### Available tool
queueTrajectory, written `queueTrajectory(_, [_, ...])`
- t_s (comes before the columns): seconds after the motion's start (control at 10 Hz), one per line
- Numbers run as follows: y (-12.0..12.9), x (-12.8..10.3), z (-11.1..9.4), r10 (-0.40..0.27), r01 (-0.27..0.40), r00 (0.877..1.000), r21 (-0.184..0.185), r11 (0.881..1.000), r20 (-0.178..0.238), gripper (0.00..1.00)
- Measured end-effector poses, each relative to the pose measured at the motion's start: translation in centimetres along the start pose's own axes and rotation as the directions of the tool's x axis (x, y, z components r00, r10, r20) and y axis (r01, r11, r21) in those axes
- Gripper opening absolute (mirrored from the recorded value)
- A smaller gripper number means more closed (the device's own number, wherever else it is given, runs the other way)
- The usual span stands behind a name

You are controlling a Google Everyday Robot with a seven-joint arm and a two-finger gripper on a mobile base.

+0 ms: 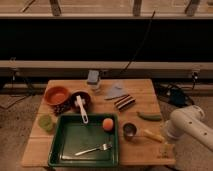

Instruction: Place banana in tray

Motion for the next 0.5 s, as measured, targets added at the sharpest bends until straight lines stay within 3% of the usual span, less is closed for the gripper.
queueTrajectory(0.1, [0.00,-0.12,0.27,-0.002,0.002,1.000,-0.005,1.000,-0.004,0.76])
queueTrajectory(0.5, [0.01,-0.51,0.96,-0.006,0.006,1.000,-0.022,1.000,-0.012,0.37])
